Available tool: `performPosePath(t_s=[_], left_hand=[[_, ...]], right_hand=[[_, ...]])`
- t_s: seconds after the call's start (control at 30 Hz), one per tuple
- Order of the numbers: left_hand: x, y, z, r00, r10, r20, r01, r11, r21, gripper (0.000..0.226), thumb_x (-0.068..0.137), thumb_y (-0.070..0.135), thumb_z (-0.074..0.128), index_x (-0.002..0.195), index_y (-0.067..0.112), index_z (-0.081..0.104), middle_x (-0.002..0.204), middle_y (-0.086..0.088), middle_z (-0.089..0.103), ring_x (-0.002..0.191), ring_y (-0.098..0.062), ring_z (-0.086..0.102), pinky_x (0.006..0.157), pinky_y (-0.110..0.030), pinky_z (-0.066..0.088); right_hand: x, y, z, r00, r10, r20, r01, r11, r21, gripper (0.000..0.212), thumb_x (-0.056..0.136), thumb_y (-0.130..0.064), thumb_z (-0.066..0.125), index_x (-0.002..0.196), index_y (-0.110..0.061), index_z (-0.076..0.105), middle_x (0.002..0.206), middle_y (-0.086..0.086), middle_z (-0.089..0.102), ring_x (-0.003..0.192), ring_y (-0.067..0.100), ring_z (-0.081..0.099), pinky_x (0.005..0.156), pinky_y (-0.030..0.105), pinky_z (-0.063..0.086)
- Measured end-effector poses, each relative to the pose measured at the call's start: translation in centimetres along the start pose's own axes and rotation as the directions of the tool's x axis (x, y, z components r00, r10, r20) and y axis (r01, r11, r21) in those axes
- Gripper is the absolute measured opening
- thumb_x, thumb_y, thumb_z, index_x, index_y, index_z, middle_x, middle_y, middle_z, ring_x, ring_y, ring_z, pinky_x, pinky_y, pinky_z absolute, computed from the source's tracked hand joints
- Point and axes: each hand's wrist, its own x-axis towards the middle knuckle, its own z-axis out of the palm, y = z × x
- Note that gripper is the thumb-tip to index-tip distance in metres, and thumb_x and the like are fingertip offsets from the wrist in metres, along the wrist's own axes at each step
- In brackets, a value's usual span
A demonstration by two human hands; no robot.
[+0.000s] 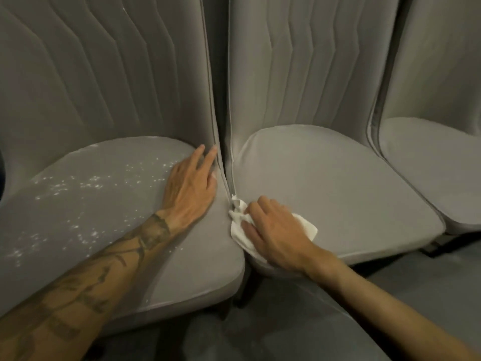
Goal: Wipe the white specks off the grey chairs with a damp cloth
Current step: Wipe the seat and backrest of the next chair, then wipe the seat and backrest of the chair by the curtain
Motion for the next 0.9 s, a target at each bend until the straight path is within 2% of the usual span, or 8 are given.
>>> performPosePath(t_s=[0.1, 0.2, 0.27, 0.33, 0.4, 0.57, 0.7, 0.9], left_hand=[[-1.1, 0.0, -0.7, 0.999, 0.029, 0.022, -0.029, 0.999, -0.022, 0.061, 0.106, 0.029, 0.046, 0.164, 0.023, 0.029, 0.168, -0.010, 0.031, 0.144, -0.036, 0.042, 0.120, -0.050, 0.033], [-2.1, 0.2, -1.7, 0.996, 0.077, 0.055, -0.072, 0.995, -0.073, 0.061, 0.107, 0.028, 0.045, 0.165, 0.023, 0.028, 0.168, -0.011, 0.031, 0.145, -0.036, 0.042, 0.122, -0.049, 0.032], [-2.6, -0.1, -2.5, 0.991, 0.111, 0.070, -0.104, 0.990, -0.100, 0.060, 0.108, 0.028, 0.044, 0.165, 0.023, 0.027, 0.167, -0.011, 0.032, 0.146, -0.035, 0.041, 0.122, -0.050, 0.032], [-3.1, -0.5, -3.2, 0.990, 0.123, 0.073, -0.115, 0.988, -0.104, 0.060, 0.108, 0.028, 0.044, 0.165, 0.022, 0.027, 0.165, -0.011, 0.035, 0.145, -0.034, 0.041, 0.121, -0.050, 0.033], [-3.6, -1.0, -3.8, 0.990, 0.126, 0.071, -0.119, 0.988, -0.095, 0.060, 0.107, 0.028, 0.045, 0.164, 0.022, 0.029, 0.163, -0.010, 0.038, 0.143, -0.033, 0.043, 0.119, -0.049, 0.035], [-5.1, -3.1, -4.7, 0.988, 0.113, 0.101, -0.105, 0.992, -0.074, 0.058, 0.105, 0.028, 0.048, 0.162, 0.021, 0.034, 0.161, -0.009, 0.040, 0.139, -0.034, 0.046, 0.116, -0.048, 0.037], [-6.6, -4.9, -5.8, 0.988, 0.102, 0.117, -0.093, 0.993, -0.075, 0.055, 0.105, 0.029, 0.049, 0.159, 0.019, 0.040, 0.158, -0.010, 0.045, 0.136, -0.034, 0.049, 0.114, -0.047, 0.036], [-8.0, -8.8, -8.2, 0.992, 0.077, 0.098, -0.073, 0.996, -0.052, 0.044, 0.103, 0.027, 0.053, 0.145, 0.014, 0.056, 0.145, -0.012, 0.057, 0.125, -0.037, 0.056, 0.106, -0.048, 0.041]], right_hand=[[-5.1, -0.8, -0.9, 0.999, -0.012, 0.033, 0.012, 1.000, 0.001, 0.028, 0.102, -0.043, 0.035, 0.098, -0.019, 0.050, 0.097, 0.001, 0.047, 0.081, 0.022, 0.044, 0.073, 0.038, 0.036], [-7.4, 1.2, -1.9, 0.980, 0.197, -0.005, -0.197, 0.977, -0.081, 0.027, 0.104, -0.035, 0.041, 0.103, -0.013, 0.056, 0.100, 0.006, 0.051, 0.088, 0.029, 0.049, 0.078, 0.043, 0.039], [-8.0, 2.3, -2.2, 0.885, 0.456, -0.094, -0.465, 0.876, -0.132, 0.024, 0.104, -0.029, 0.044, 0.103, -0.008, 0.056, 0.102, 0.011, 0.053, 0.093, 0.034, 0.051, 0.081, 0.047, 0.039], [-7.8, 1.2, -1.5, 0.721, 0.660, -0.211, -0.688, 0.719, -0.099, 0.025, 0.104, -0.025, 0.040, 0.102, -0.006, 0.055, 0.102, 0.016, 0.054, 0.093, 0.037, 0.051, 0.080, 0.047, 0.037], [-6.9, -2.4, 0.3, 0.666, 0.717, -0.208, -0.744, 0.659, -0.109, 0.031, 0.106, -0.025, 0.025, 0.107, -0.010, 0.052, 0.106, 0.014, 0.052, 0.096, 0.033, 0.048, 0.082, 0.045, 0.033], [-4.7, -9.9, 2.5, 0.801, 0.553, -0.228, -0.524, 0.833, 0.181, 0.017, 0.102, -0.023, 0.047, 0.092, -0.011, 0.052, 0.091, 0.009, 0.050, 0.078, 0.027, 0.047, 0.071, 0.041, 0.041], [-3.0, -9.0, -0.2, 0.743, 0.650, -0.162, -0.501, 0.699, 0.510, 0.020, 0.105, -0.034, 0.040, 0.099, -0.016, 0.046, 0.098, 0.001, 0.047, 0.088, 0.019, 0.051, 0.079, 0.033, 0.043], [0.9, -14.6, 2.3, 0.925, 0.375, -0.058, -0.378, 0.925, -0.039, 0.033, 0.104, -0.037, 0.030, 0.103, -0.011, 0.051, 0.104, 0.012, 0.053, 0.092, 0.032, 0.050, 0.084, 0.048, 0.041]])
